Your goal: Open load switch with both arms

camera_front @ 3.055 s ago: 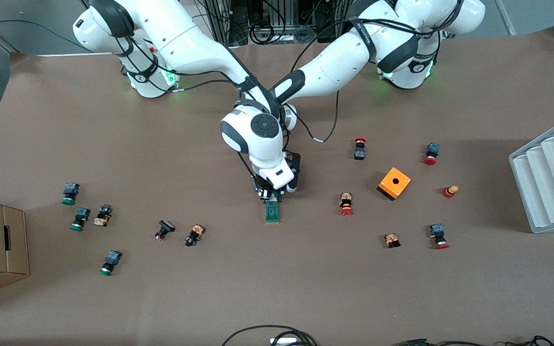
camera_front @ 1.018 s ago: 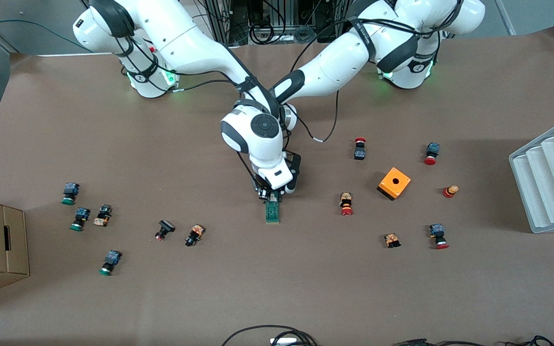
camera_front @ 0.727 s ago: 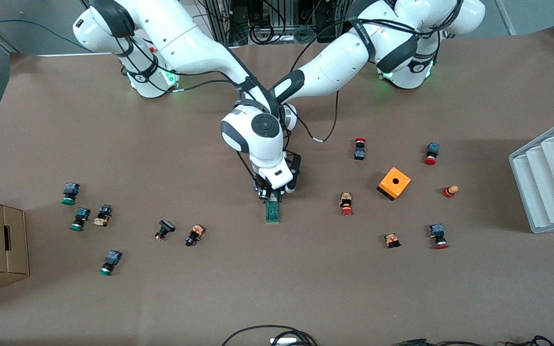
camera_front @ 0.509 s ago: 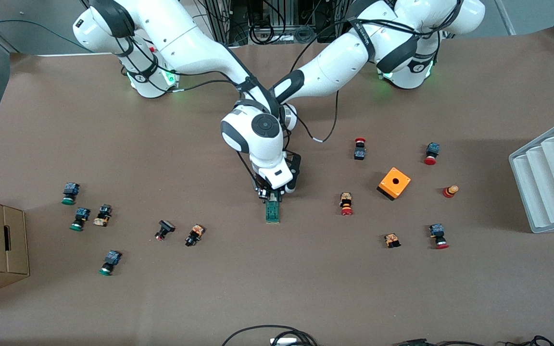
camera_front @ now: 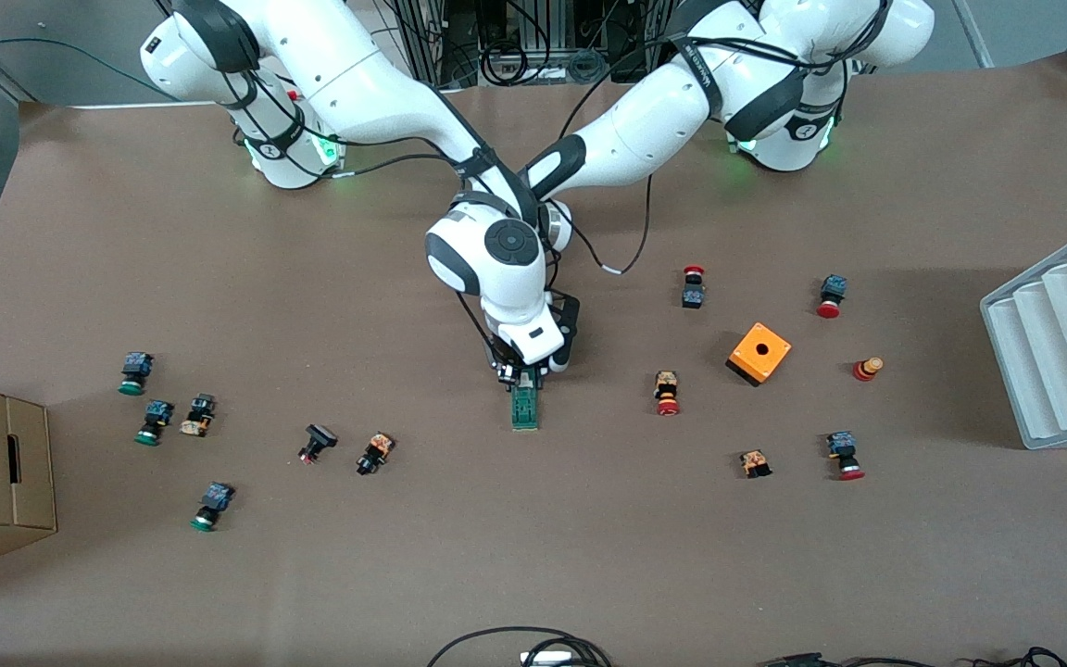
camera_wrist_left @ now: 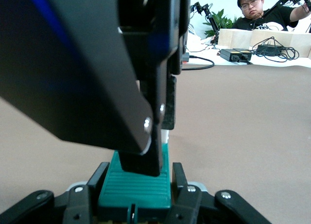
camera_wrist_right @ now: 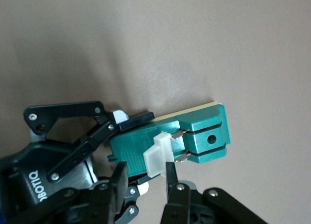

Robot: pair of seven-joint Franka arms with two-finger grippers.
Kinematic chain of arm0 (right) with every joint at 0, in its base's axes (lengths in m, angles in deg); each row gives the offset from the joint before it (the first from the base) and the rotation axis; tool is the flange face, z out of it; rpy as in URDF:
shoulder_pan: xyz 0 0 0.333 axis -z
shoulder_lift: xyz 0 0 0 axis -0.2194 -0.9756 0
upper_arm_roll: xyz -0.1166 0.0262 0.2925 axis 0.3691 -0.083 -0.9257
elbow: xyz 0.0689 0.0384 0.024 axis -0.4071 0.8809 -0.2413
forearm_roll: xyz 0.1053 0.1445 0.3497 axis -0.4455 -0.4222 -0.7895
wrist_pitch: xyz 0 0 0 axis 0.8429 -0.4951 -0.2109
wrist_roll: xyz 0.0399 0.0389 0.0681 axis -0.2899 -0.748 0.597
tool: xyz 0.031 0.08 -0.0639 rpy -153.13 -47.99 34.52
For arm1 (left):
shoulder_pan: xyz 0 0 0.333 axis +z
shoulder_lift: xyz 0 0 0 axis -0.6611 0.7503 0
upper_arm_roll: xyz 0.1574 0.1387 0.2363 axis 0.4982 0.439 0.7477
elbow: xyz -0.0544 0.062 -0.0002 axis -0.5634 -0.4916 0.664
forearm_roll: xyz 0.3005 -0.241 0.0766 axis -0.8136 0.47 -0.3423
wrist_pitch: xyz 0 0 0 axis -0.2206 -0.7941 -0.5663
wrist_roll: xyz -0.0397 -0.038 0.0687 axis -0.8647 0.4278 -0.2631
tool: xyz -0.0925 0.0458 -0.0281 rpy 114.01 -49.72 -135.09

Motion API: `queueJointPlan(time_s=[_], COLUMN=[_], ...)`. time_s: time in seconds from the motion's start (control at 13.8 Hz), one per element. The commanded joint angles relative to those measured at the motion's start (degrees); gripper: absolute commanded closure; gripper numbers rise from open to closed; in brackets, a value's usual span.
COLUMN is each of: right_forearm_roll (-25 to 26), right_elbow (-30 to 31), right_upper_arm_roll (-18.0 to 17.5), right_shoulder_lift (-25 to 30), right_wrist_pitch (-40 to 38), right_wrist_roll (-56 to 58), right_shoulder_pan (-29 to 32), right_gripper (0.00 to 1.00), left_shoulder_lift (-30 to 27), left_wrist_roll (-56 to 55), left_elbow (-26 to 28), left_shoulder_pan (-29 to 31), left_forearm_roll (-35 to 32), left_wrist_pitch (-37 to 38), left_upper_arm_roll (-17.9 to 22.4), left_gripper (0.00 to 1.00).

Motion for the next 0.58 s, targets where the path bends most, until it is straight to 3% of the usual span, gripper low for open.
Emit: queueJointPlan(time_s=[0.0, 0.51], right_forearm_roll=[2.9, 3.2], right_elbow=[0.3, 0.2], right_upper_arm_roll=[-0.4, -0.3], right_shoulder_lift=[-3.0, -4.0], right_wrist_pitch=[2.9, 4.0], right_wrist_roll=[-2.6, -2.6], right_shoulder_pan=[-0.8, -0.9], right_gripper=[0.62, 0.62], left_shoulder_lift=[2.4, 2.4], left_wrist_roll=[-0.4, -0.4], left_elbow=[-1.6, -1.6], left_shoulder_pan=[0.2, 0.2], left_forearm_roll=[1.1, 1.1], left_wrist_pitch=[-3.6, -3.6], left_upper_arm_roll=[-0.3, -0.4], left_gripper=[0.41, 0.41])
